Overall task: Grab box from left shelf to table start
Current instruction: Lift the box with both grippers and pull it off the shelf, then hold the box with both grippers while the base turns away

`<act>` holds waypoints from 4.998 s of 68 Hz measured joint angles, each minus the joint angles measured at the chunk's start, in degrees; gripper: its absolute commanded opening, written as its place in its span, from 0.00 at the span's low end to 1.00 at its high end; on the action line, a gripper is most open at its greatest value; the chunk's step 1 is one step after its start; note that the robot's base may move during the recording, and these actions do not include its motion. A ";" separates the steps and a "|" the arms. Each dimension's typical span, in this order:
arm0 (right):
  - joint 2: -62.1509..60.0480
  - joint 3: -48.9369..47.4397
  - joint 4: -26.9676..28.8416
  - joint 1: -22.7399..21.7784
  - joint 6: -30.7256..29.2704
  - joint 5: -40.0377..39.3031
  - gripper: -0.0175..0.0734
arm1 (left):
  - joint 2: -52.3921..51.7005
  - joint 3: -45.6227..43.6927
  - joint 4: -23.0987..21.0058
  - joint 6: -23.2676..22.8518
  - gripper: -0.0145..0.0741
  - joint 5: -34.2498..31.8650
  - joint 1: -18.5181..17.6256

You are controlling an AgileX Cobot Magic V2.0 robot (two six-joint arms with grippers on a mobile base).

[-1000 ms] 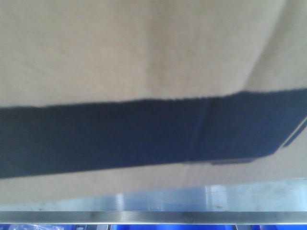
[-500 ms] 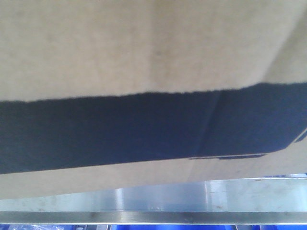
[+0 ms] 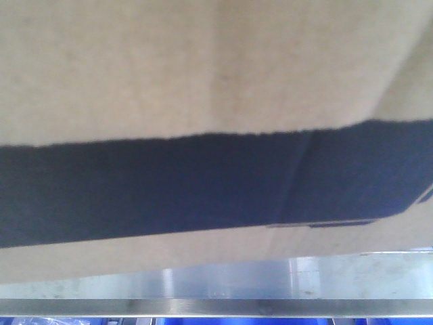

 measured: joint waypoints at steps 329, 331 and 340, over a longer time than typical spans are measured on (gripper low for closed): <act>-0.12 0.00 0.00 0.00 0.00 0.37 0.26 | -0.22 0.00 -0.12 0.00 0.06 0.04 0.00; -0.12 0.00 0.00 0.00 0.00 0.37 0.26 | -0.22 0.00 -0.12 0.00 0.06 0.04 0.00; -0.12 0.00 0.00 0.00 0.00 0.37 0.26 | -0.22 0.00 -0.12 0.00 0.06 0.04 0.00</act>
